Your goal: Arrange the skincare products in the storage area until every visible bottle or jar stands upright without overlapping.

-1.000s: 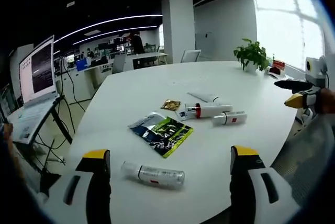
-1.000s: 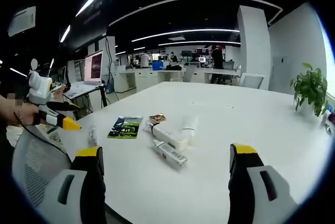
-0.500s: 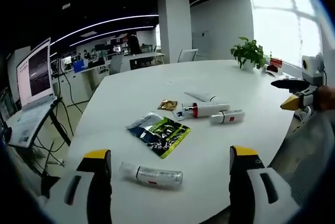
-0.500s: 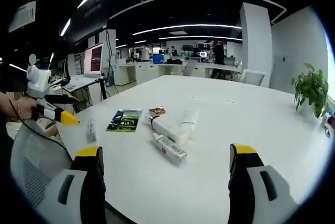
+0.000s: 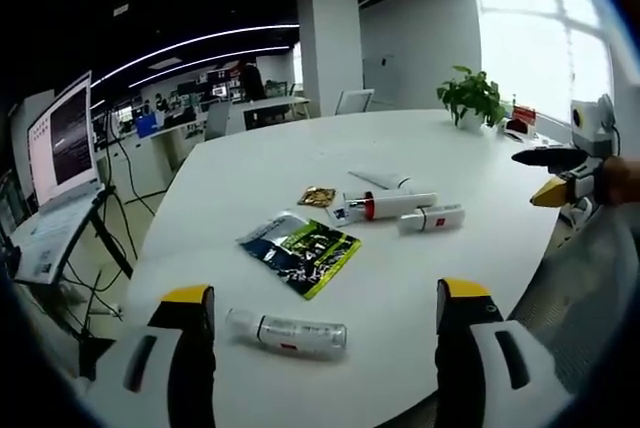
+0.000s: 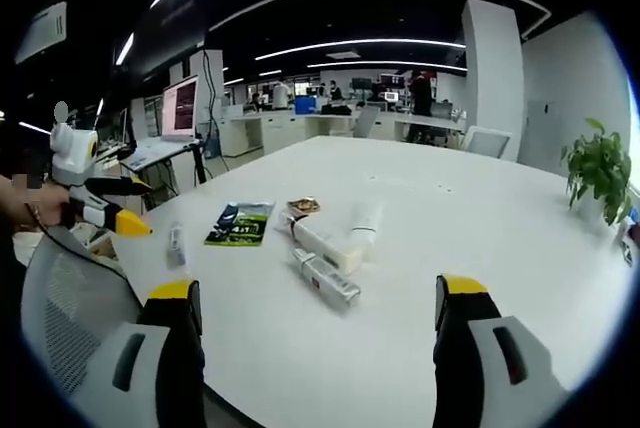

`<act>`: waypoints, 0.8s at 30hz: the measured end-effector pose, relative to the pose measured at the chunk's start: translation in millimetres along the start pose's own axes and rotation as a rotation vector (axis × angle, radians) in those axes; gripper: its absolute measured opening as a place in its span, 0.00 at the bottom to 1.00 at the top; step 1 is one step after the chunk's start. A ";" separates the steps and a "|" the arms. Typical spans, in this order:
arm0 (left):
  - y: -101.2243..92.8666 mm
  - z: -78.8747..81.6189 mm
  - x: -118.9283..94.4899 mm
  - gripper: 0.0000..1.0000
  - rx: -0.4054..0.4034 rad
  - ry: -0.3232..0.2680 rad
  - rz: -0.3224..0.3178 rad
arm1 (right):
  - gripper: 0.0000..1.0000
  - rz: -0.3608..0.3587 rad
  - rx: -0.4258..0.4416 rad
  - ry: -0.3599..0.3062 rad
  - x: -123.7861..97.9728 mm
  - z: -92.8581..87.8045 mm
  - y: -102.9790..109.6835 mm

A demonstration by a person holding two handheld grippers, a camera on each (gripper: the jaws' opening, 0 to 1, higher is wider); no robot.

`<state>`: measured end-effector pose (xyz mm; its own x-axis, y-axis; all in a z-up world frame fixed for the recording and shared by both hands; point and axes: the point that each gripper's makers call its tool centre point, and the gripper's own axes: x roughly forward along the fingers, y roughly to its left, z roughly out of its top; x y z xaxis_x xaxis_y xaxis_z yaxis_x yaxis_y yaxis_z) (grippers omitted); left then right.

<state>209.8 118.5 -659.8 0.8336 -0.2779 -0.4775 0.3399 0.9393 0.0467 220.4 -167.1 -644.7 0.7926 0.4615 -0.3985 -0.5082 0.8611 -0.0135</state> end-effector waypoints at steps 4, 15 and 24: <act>-3.5 0.9 -0.6 0.86 0.007 -0.002 -0.010 | 0.96 -0.006 -0.012 -0.001 -0.4 4.2 -7.2; -4.7 0.3 0.3 0.85 0.010 0.003 -0.017 | 0.84 0.010 -0.092 0.002 13.7 29.9 -25.1; -1.9 1.4 1.1 0.84 0.002 -0.002 -0.014 | 0.78 0.072 -0.176 0.021 31.5 58.1 -26.5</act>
<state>210.6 116.1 -659.2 0.8295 -0.2913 -0.4766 0.3523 0.9349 0.0418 278.4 -163.0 -603.6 0.7459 0.5144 -0.4231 -0.6158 0.7747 -0.1437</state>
